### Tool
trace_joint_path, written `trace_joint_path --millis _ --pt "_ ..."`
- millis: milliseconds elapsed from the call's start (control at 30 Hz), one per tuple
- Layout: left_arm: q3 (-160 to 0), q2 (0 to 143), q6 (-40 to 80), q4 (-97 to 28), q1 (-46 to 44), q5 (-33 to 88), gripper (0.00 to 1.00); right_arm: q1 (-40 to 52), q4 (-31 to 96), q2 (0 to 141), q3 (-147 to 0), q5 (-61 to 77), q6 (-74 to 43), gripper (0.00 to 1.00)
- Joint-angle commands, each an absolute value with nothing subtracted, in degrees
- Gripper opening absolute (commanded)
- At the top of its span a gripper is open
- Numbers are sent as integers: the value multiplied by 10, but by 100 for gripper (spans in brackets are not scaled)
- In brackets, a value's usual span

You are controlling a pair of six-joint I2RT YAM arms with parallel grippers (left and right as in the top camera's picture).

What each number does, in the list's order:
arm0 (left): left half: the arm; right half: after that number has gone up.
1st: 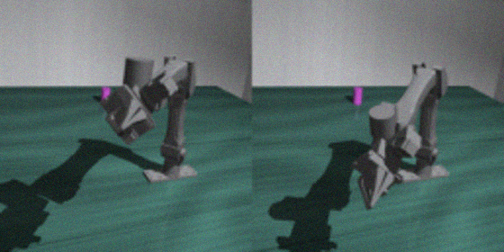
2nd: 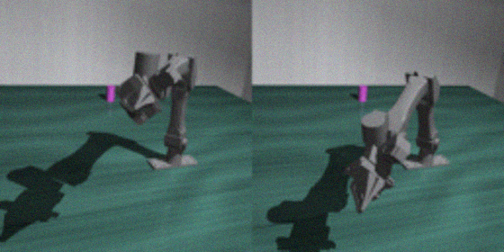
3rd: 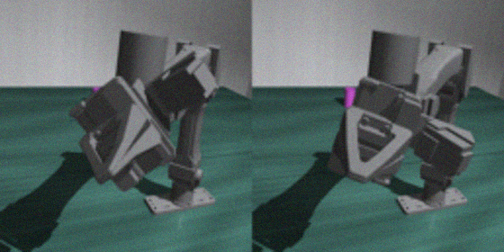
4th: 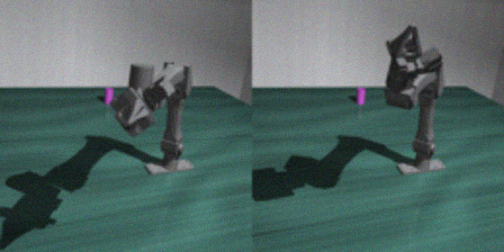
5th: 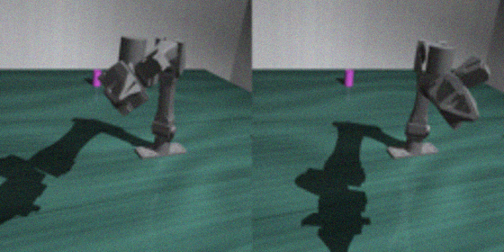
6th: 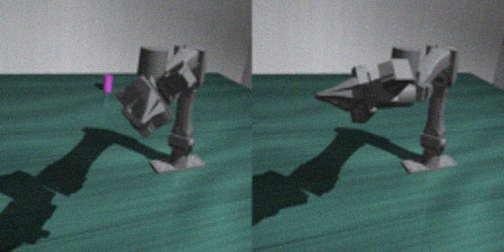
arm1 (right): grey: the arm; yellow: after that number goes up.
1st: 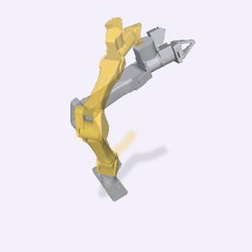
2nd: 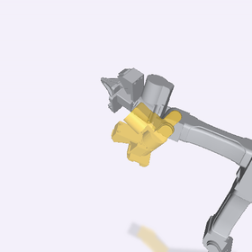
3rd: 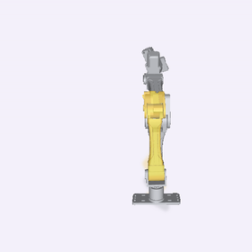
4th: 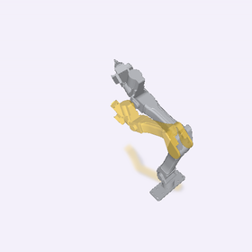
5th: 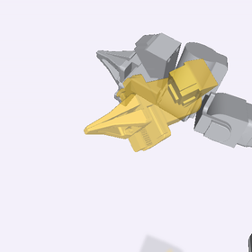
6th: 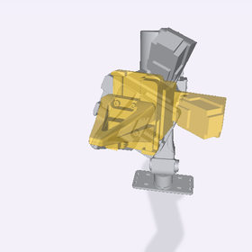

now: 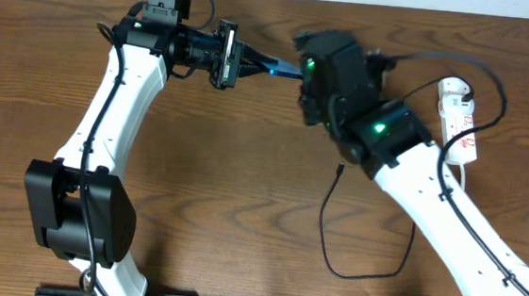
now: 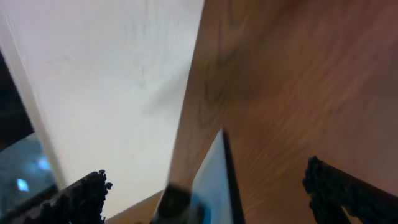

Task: Plug charger to phone and switch on socket
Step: 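Open the left gripper and hold the phone upright with the right gripper, then move the right gripper down over the black USB-C cable plug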

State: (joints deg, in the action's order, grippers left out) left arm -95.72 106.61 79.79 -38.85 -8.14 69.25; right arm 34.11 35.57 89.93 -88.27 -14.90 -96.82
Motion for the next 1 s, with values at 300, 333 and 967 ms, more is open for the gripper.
trace_joint_path --millis 300,333,967 --pt "-966 1049 427 -385 -81 663 7 128 483 873 -892 65 -492 99" --pt "-966 1049 401 -385 -81 661 7 114 511 873 -892 72 -466 99" --pt "-949 1050 248 -480 -81 453 7 151 577 874 -695 -17 -428 99"
